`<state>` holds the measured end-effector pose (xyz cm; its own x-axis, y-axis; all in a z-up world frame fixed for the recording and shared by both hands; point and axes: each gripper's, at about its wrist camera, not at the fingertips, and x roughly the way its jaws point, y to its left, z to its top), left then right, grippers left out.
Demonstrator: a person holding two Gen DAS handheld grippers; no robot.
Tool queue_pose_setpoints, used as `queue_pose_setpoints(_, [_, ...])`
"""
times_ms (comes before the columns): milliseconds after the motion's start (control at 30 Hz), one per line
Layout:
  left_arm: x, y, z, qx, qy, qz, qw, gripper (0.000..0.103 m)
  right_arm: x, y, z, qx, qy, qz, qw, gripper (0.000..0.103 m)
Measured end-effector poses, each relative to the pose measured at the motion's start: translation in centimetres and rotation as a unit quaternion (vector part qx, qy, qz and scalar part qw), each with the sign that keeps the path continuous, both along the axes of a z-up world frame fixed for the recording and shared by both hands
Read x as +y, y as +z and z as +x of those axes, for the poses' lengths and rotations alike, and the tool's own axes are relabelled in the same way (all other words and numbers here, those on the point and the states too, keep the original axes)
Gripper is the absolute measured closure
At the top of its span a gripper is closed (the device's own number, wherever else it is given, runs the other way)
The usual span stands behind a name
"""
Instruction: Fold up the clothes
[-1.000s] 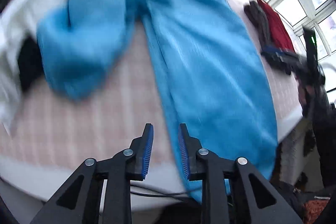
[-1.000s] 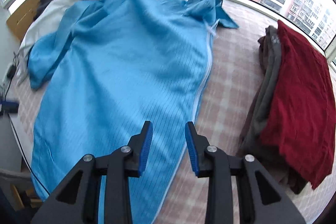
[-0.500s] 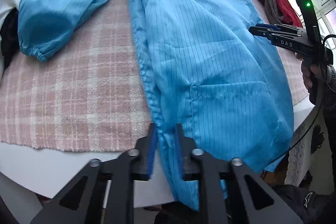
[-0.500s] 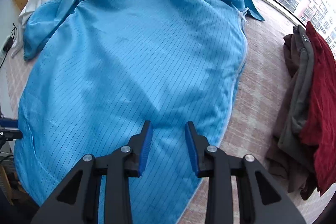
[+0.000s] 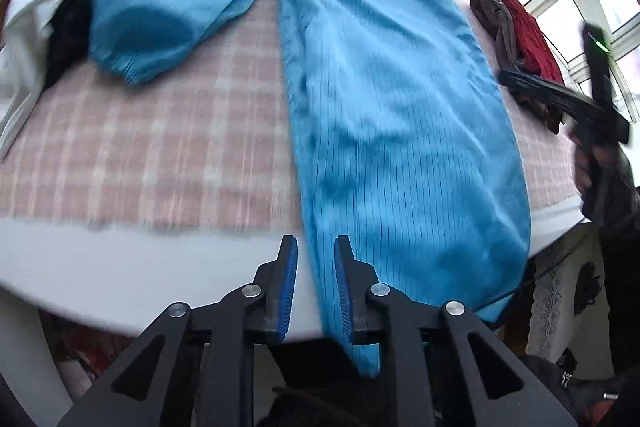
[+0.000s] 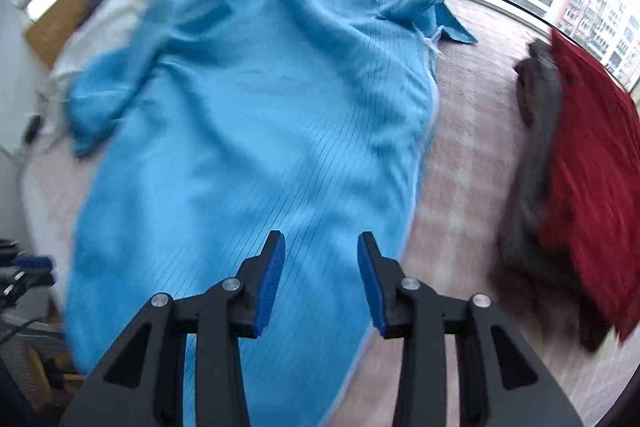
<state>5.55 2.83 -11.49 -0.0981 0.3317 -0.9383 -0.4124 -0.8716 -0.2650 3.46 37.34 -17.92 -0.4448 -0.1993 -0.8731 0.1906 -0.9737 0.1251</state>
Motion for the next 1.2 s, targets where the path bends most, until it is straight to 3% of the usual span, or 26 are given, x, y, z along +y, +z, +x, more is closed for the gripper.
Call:
queue_pose_setpoints(100, [-1.3, 0.0, 3.3, -0.018, 0.007, 0.023, 0.9995, 0.085, 2.7, 1.7, 6.2, 0.013, -0.015, -0.053, 0.998, 0.065])
queue_pose_setpoints(200, [-1.8, -1.0, 6.5, -0.042, 0.015, 0.029, 0.9986, 0.084, 4.5, 2.1, 13.5, 0.022, -0.048, -0.058, 0.997, 0.065])
queue_pose_setpoints(267, [-1.6, -1.9, 7.7, -0.054, 0.015, 0.026, 0.9981, 0.083, 4.9, 1.0, 17.0, 0.009, -0.061, -0.065, 0.996, 0.063])
queue_pose_setpoints(433, [-0.2, -3.2, 8.9, -0.066, 0.012, 0.015, 0.9976, 0.081, 3.9, -3.0, 21.5, -0.058, -0.09, -0.118, 0.987, 0.063])
queue_pose_setpoints(633, [0.9, -4.7, 9.1, -0.072, 0.0, -0.001, 0.9974, 0.074, 2.3, -5.1, 22.5, -0.084, -0.088, -0.122, 0.985, 0.063])
queue_pose_setpoints(900, [1.0, -6.6, 9.4, -0.098, 0.01, 0.01, 0.9951, 0.072, 0.7, -4.4, 22.2, -0.077, -0.073, -0.116, 0.987, 0.063])
queue_pose_setpoints(1033, [-1.5, -4.1, 9.6, -0.074, -0.002, 0.001, 0.9973, 0.072, -0.2, -2.5, 21.7, -0.055, -0.071, -0.115, 0.989, 0.063])
queue_pose_setpoints(1200, [-8.3, 0.8, 4.4, -0.025, 0.068, 0.03, 0.9969, 0.072, -1.3, -0.1, 21.1, -0.027, -0.068, -0.114, 0.991, 0.063])
